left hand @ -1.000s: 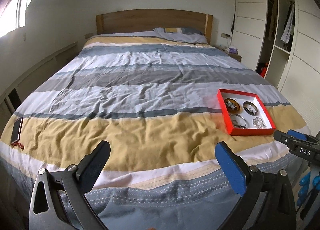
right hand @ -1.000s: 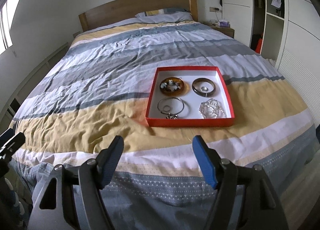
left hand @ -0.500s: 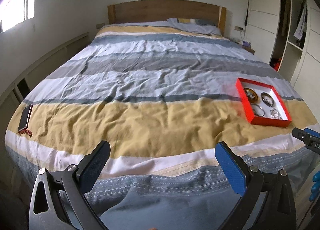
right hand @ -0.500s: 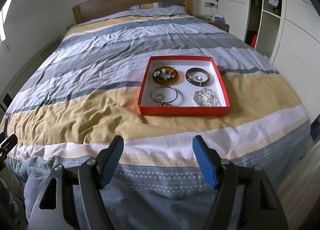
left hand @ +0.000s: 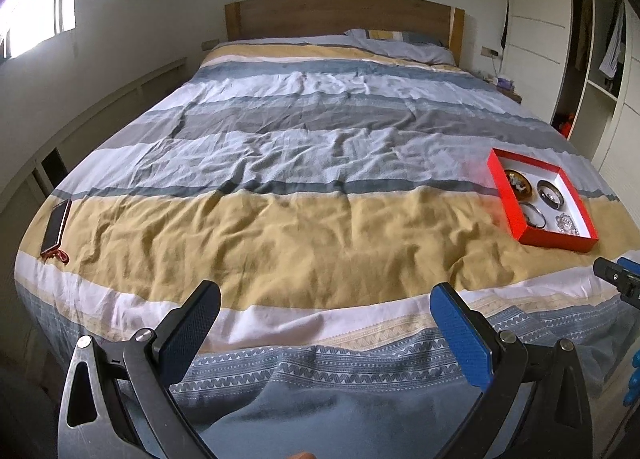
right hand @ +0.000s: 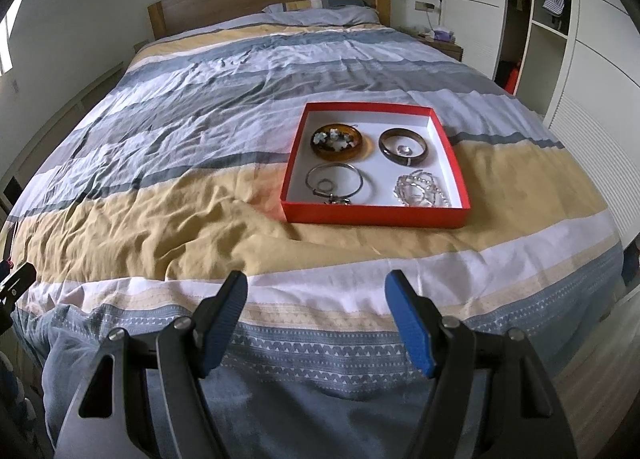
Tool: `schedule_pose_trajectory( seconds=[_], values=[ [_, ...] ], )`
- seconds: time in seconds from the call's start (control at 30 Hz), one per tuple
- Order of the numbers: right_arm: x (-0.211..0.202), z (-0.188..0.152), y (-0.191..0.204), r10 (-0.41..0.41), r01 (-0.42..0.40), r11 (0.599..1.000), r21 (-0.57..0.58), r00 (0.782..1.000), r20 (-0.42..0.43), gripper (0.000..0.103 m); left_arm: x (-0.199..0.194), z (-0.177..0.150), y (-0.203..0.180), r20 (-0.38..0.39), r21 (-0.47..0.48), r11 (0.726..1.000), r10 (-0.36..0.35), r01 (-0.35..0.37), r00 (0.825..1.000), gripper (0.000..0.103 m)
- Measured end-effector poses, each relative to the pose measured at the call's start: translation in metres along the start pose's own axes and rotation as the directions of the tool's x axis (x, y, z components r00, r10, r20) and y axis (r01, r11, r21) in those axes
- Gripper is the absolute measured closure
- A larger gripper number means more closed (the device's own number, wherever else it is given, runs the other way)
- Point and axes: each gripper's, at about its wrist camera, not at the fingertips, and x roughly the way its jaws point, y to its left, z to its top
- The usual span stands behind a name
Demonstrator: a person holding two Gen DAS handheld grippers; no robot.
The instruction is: Organize jewelry
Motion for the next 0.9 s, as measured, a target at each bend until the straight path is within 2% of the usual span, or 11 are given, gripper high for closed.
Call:
schedule_pose_trajectory(
  seconds=[0.7, 0.9],
  values=[
    [0.010, 0.008, -0.013, -0.072, 0.072, 0.997, -0.025, 0.997, 0.016, 0.033, 0.015, 0.011, -0.016, -0.037, 0.026, 1.000, 0.019, -0.018, 0.999, 0.001],
    [0.015, 0.007, -0.016, -0.064, 0.065, 0.998, -0.013, 0.998, 0.007, 0.033, 0.017, 0.011, -0.017, -0.045, 0.028, 0.999, 0.028, -0.026, 0.999, 0.001]
  ],
)
